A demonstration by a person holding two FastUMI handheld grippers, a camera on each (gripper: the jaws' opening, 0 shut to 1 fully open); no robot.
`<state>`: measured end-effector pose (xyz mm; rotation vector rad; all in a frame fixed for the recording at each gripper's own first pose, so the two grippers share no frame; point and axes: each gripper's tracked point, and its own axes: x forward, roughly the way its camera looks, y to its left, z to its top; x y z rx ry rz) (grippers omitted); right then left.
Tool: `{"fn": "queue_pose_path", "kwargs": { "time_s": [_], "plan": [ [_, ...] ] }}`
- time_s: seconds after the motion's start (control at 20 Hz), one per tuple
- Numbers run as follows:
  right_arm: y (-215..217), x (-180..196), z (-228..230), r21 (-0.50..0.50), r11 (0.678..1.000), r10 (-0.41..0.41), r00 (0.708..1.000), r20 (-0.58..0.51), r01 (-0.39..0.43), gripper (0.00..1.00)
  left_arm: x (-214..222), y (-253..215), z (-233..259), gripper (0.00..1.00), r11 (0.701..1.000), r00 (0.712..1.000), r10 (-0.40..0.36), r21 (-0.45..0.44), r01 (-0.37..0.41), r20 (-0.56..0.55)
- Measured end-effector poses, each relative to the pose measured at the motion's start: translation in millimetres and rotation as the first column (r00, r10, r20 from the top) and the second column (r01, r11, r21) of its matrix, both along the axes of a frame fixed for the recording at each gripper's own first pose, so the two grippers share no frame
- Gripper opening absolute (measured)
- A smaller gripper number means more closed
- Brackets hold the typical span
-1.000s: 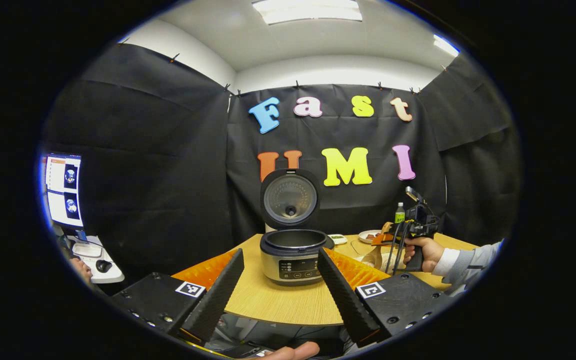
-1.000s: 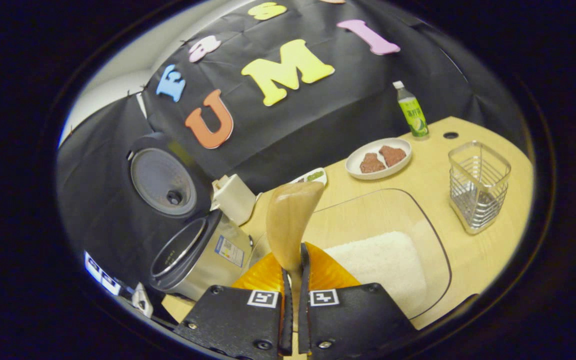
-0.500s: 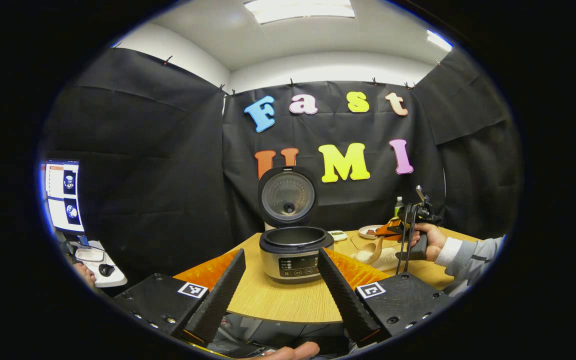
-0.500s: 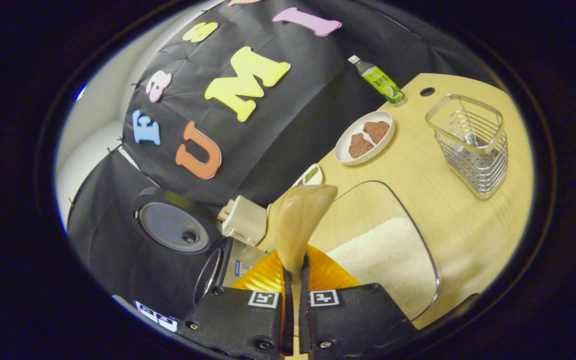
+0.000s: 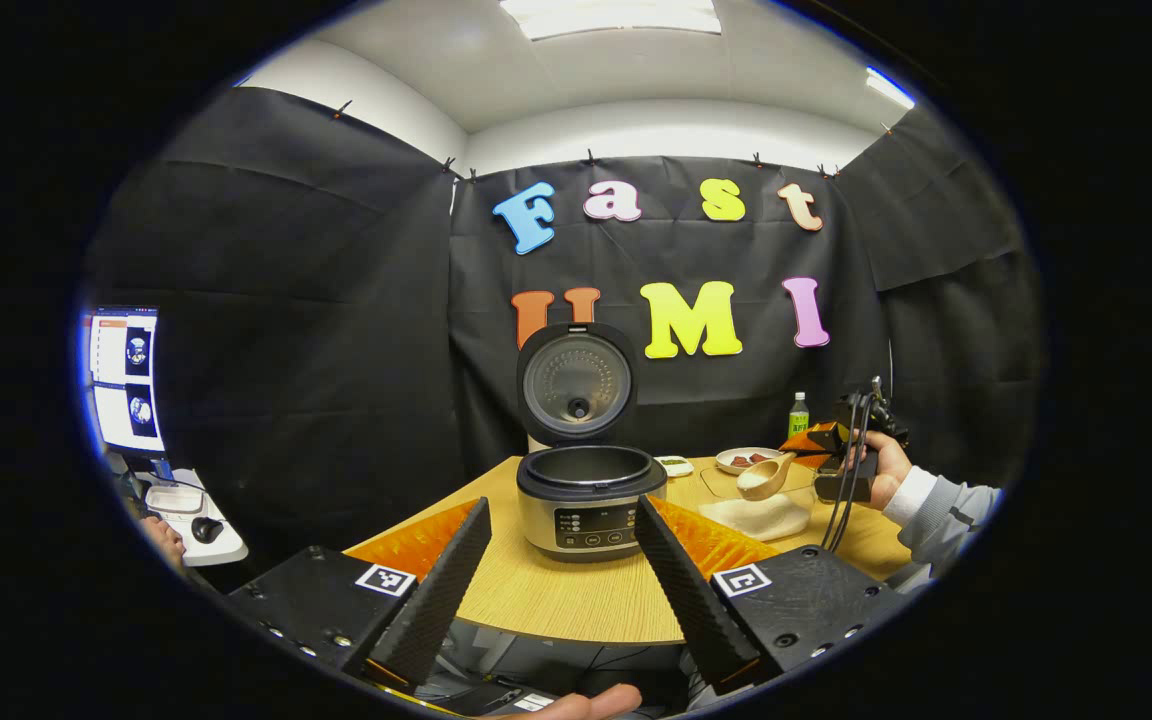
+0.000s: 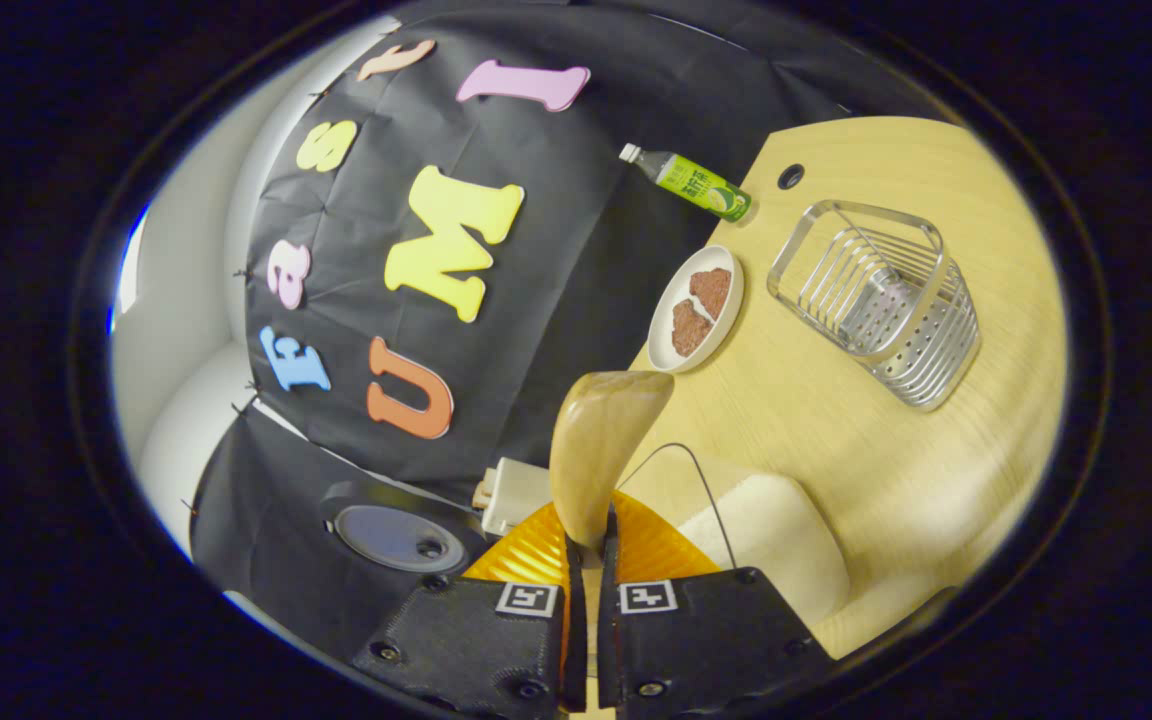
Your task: Close the left gripper, press the button to open the rice cooker; take a wooden spoon from the chopstick holder with the right hand, scoop a spoonful of rice and pour it into the rice cooker, then put the wooden spoon back into the chopstick holder.
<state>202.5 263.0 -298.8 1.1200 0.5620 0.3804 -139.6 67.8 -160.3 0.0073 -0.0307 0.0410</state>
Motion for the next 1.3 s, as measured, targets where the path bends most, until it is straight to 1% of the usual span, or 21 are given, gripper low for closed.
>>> {"fn": "queue_pose_path", "kwargs": {
  "time_s": [0.1,0.2,0.3,0.4,0.45,0.5,0.55,0.7,0.85,0.9,0.95,1.15,1.25,1.3],
  "plan": [
    [-8.1,1.1,12.0,0.107,0.994,-0.018,1.000,-0.008,0.018,0.09,1.1,-1.0,2.6,0.93,1.000,1.000,-0.002,0.014,0.002,0.009],
    [-7.9,0.4,16.9,0.214,0.976,-0.023,0.999,-0.047,0.032,0.09,2.4,-3.1,3.1,0.93,1.000,1.000,-0.005,0.022,0.004,0.017],
    [4.0,-6.2,22.3,0.314,0.949,0.011,0.997,-0.079,0.015,0.09,3.4,-6.6,-0.6,0.93,1.000,1.000,-0.009,0.023,0.009,0.013],
    [15.7,-15.0,36.2,0.403,0.915,0.040,0.996,-0.075,-0.007,0.09,4.4,-5.1,-3.8,0.93,0.999,1.000,-0.008,0.032,0.008,0.003],
    [21.6,-16.1,41.8,0.431,0.902,0.046,0.997,-0.067,-0.013,0.09,5.1,-2.3,-3.4,0.93,0.999,1.000,0.001,0.040,-0.001,0.006],
    [27.6,-19.3,49.6,0.442,0.897,0.051,0.997,-0.056,-0.021,0.09,2.9,0.9,-1.3,1.00,0.999,1.000,0.010,0.045,-0.010,0.012],
    [36.1,-22.2,55.0,0.440,0.897,0.062,0.997,-0.050,-0.034,0.08,2.5,3.6,-1.2,0.96,0.999,1.000,0.016,0.047,-0.017,0.019],
    [71.6,-34.4,80.4,0.417,0.904,0.111,0.994,-0.015,-0.094,0.08,-1.1,9.0,0.7,0.96,0.999,0.999,0.024,0.039,-0.025,0.032],
    [107.6,-38.0,98.7,0.395,0.906,0.161,0.987,0.002,-0.149,0.09,-5.3,17.7,4.1,0.96,0.999,0.998,0.032,0.022,-0.033,0.045],
    [120.4,-39.1,104.1,0.375,0.910,0.185,0.983,0.014,-0.176,0.08,-7.2,19.2,5.2,0.96,0.999,0.998,0.028,0.016,-0.029,0.049],
    [129.2,-36.9,110.3,0.347,0.918,0.192,0.981,0.029,-0.190,0.09,-9.0,22.5,4.6,0.96,0.999,0.998,0.034,0.015,-0.034,0.048],
    [158.7,-24.2,124.9,0.168,0.965,0.194,0.979,0.065,-0.202,0.08,-16.7,26.0,0.6,0.96,0.999,0.998,0.029,0.040,-0.031,0.046],
    [177.7,-22.3,128.9,0.052,0.975,0.212,0.973,0.089,-0.217,0.09,-20.4,30.2,-2.2,0.96,0.998,0.999,0.029,0.054,-0.031,0.044],
    [186.5,-21.2,131.5,-0.021,0.975,0.224,0.969,0.107,-0.223,0.09,-22.9,34.3,-3.4,0.96,0.997,0.998,0.036,0.059,-0.039,0.045]
  ]
}}
